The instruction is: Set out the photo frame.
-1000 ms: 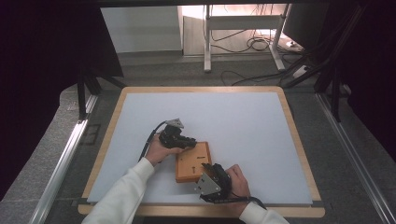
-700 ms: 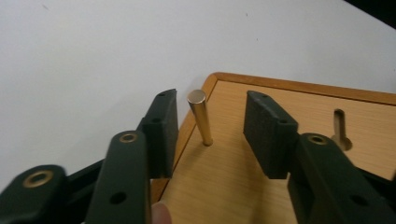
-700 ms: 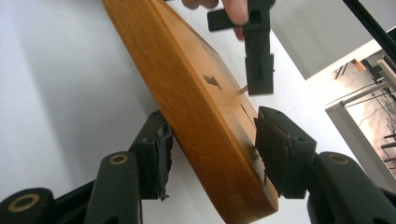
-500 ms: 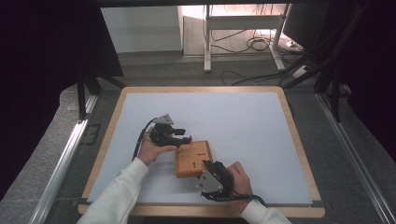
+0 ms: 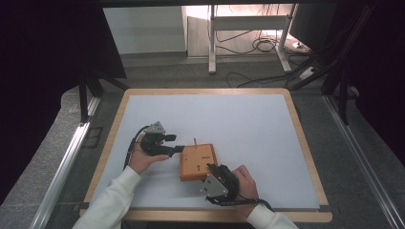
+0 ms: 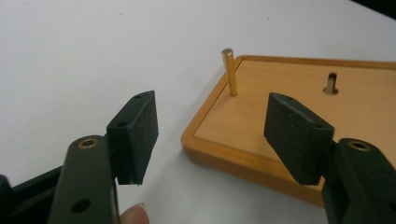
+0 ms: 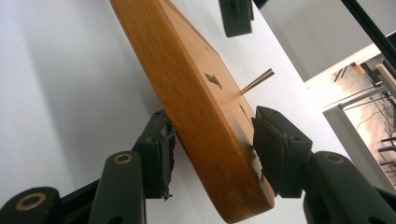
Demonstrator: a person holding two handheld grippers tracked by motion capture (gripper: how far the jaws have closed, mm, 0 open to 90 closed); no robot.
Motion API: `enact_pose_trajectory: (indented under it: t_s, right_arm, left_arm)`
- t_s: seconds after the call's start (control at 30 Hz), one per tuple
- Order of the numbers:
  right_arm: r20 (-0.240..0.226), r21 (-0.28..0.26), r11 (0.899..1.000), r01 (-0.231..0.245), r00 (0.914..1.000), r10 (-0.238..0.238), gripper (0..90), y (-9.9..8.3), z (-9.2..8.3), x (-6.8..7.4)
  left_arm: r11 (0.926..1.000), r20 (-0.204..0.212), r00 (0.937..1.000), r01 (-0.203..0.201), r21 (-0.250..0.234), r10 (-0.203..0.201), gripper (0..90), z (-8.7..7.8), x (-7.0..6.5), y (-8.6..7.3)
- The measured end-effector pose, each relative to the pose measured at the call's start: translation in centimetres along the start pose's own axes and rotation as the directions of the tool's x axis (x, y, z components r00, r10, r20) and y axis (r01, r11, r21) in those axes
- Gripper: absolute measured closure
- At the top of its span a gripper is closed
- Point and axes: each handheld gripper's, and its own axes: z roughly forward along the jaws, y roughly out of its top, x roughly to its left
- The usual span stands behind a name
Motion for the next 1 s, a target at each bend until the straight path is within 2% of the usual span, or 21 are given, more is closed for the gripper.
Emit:
enact_pose_trajectory:
  t_s: [0.07,0.2,0.27,0.43,0.77,1.0]
  right_arm:
    - [0.0,0.001,1.0,0.001,1.0,-0.001,49.6,0.0,0.0,0.0]
    - [0.0,0.003,1.0,0.002,1.0,-0.002,49.7,0.0,0.0,0.0]
    - [-0.001,0.003,1.0,0.003,1.0,-0.003,49.8,0.0,0.0,0.0]
    - [-0.006,0.014,1.0,0.017,0.9998,-0.017,50.7,0.2,-0.1,0.0]
    - [-0.014,0.017,1.0,0.013,0.9998,-0.012,51.3,0.5,-0.1,-0.3]
    - [-0.023,0.016,1.0,0.008,0.9997,-0.008,52.0,0.5,-0.1,-0.6]
  left_arm:
    - [1.0,-0.008,1.0,0.002,0.004,-0.002,33.2,-0.3,-0.1,-0.4]
    - [0.9994,-0.041,0.9988,-0.027,0.022,0.028,31.8,-1.0,-0.3,-1.3]
    - [0.9993,-0.049,0.9984,-0.026,0.025,0.028,31.7,-1.3,-0.4,-1.8]
    - [0.997,-0.07,0.9965,-0.041,0.065,0.046,31.2,-1.6,-0.5,-3.0]
    - [0.9959,-0.07,0.9967,-0.035,0.083,0.041,30.8,-1.8,-0.5,-4.1]
    - [0.9947,-0.067,0.9965,-0.043,0.094,0.049,30.7,-1.6,-0.6,-4.1]
